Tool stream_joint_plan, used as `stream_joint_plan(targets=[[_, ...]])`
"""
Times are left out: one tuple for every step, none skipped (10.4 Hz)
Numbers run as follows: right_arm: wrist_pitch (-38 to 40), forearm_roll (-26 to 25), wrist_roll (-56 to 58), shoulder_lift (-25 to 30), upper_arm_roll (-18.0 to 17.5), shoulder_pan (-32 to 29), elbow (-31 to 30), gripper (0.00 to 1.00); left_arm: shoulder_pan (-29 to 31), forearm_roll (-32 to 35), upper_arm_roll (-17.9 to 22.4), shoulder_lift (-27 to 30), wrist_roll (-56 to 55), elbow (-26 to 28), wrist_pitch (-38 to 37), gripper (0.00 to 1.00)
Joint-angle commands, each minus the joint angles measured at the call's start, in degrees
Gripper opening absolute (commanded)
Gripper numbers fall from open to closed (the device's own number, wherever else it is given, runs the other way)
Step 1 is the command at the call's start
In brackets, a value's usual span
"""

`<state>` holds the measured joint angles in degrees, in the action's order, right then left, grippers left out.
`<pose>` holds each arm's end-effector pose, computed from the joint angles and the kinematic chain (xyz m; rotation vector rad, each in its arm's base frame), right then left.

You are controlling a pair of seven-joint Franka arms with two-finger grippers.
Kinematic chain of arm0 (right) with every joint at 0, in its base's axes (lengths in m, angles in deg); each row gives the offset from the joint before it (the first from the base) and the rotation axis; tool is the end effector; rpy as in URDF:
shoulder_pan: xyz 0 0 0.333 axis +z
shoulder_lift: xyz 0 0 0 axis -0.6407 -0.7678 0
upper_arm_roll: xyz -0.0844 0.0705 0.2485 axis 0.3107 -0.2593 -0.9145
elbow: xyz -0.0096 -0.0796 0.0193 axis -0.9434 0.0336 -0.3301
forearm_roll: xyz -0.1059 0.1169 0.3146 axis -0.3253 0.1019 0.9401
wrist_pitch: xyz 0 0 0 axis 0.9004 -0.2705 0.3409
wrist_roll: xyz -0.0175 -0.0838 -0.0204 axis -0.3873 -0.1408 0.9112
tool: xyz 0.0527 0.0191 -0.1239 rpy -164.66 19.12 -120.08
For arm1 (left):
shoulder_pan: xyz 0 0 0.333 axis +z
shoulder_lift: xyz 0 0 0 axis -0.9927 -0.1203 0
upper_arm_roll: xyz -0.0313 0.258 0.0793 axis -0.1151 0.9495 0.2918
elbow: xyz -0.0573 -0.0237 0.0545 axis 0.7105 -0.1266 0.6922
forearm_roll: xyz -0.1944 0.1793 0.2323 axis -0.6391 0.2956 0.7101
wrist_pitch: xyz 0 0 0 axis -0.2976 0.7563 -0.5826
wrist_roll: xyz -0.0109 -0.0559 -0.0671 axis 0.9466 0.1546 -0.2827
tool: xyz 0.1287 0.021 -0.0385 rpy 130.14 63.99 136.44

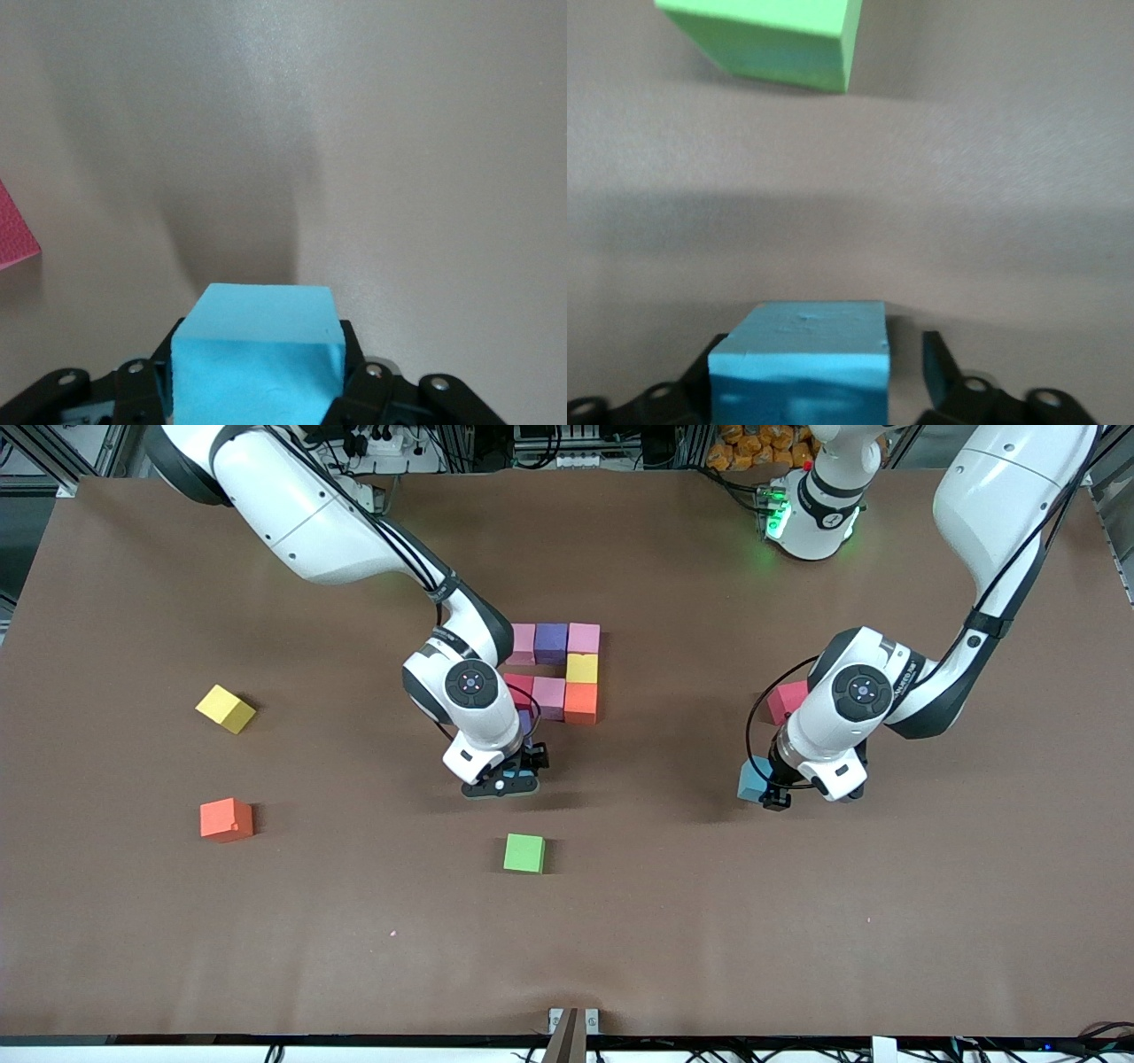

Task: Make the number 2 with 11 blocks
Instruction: 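Carry the cyan cube to the shape with the right gripper while left holds cyan, then place the cyan cube below the purple cube with the right gripper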

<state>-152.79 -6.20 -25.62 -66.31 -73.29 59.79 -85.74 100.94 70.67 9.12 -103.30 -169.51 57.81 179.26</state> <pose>0.5095 0.3763 0.1676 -3.1109 -0.1121 -0.1062 0.5398 -0.1783 0.2113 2.4164 1.9244 0.0272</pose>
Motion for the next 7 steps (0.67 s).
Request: stream_joint_plan(targets=[[5.05,-0.09,0.84,5.50,0.80,0.36,-0.26,1.00,-1.23,-2.99,-0.30,-0.23,-0.77,-1.85,-1.44,0.68],[6.55,0.53,1.64,7.26,0.71,0.18,-0.27,1.00,-1.76,-4.40,-0.30,-0.41,-0.85,-2.47,-1.79,0.68],[7.34,2.45,1.64,9.81,0.63,-0.08,-0.53,1.00,-2.98,-6.24,-0.21,-1.02,-0.94,-4.21,-3.54,0.68],[7.87,6.12,1.73,13.57,0.63,-0.96,-1.05,1.00,-4.39,-7.82,-0.12,-2.07,-1.03,-6.58,-5.82,0.68],[9.36,9.12,1.99,17.09,0.63,-1.92,-1.40,1.00,-5.62,-8.53,-0.12,-3.12,-2.16,-8.52,-7.75,0.68],[9.72,11.23,3.74,19.39,0.54,-3.06,-1.41,1.00,-7.28,-8.63,-0.12,-3.91,-3.83,-10.19,-8.73,0.68],[11.20,13.78,8.63,22.11,0.45,-5.34,-1.67,1.00,-9.22,-8.63,0.05,-4.97,-5.58,-11.86,-9.44,0.68]])
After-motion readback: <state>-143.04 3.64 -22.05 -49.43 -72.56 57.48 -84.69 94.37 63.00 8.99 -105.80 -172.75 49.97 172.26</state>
